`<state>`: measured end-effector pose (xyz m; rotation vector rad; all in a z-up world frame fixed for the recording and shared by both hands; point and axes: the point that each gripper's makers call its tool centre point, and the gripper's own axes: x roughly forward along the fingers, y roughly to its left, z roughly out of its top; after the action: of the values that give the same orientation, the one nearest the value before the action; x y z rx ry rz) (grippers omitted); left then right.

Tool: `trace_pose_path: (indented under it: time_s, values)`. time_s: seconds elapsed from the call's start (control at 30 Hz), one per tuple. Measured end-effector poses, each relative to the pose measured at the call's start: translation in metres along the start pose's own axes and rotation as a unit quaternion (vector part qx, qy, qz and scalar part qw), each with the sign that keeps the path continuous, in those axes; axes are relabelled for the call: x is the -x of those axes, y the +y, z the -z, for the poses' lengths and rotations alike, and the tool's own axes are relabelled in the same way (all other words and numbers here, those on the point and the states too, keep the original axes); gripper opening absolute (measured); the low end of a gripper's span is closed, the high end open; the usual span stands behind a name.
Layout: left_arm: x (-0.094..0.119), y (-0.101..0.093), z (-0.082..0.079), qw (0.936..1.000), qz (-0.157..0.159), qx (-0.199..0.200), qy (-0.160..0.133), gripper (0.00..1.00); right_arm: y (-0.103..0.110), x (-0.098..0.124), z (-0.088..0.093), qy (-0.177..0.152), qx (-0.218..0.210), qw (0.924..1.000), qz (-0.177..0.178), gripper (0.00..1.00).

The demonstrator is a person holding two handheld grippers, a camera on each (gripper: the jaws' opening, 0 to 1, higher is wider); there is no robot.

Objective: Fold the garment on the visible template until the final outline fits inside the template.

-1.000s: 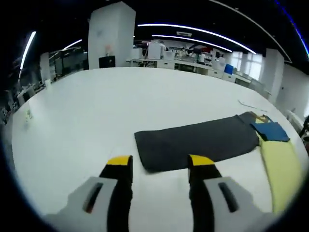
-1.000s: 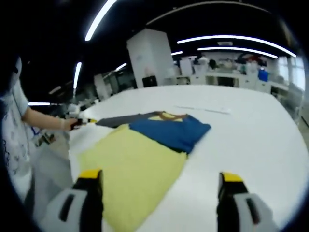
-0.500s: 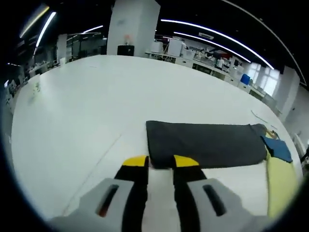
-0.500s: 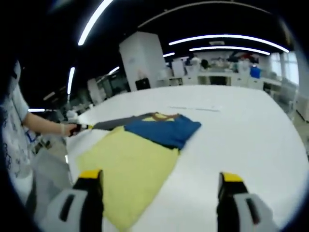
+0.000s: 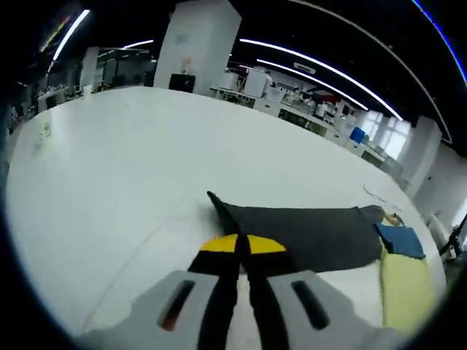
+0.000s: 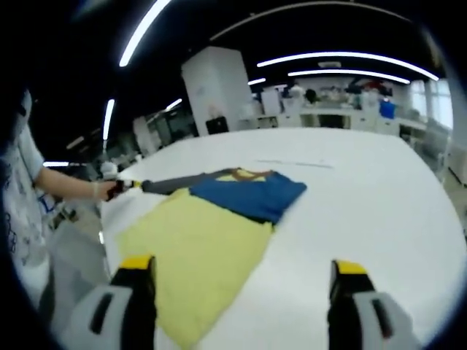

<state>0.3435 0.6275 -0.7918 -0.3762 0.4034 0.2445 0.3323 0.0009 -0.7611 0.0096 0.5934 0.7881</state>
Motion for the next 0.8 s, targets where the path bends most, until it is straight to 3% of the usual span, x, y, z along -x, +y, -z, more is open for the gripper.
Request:
trace_pose_path:
  time_s: [0.07, 0.23, 0.4, 0.57, 0.8]
  values:
    - [-0.006, -0.012, -0.011, 0.9994, 0.034, 0.001, -0.01, 0.0, 0.0, -0.001, -0.002, -0.001, 0.002, 1.0, 0.0, 0.99]
    - [-0.013, -0.051, -0.025, 0.996, 0.084, -0.019, -0.022, 0.0, 0.001, -0.001, -0.005, -0.004, 0.004, 1.0, -0.002, 0.99]
    - [-0.021, -0.092, -0.037, 0.9911, 0.13, -0.013, -0.028, 0.0, 0.002, 0.0, -0.007, -0.007, 0.004, 1.0, -0.002, 0.99]
    - [-0.025, -0.135, -0.038, 0.9859, 0.164, -0.02, -0.029, 0.0, 0.002, 0.0, -0.008, -0.011, -0.001, 0.9999, -0.003, 0.99]
    - [-0.032, -0.202, -0.037, 0.9751, 0.221, 0.001, -0.021, 0.0, 0.005, 0.003, -0.011, -0.016, -0.006, 0.9998, -0.006, 0.99]
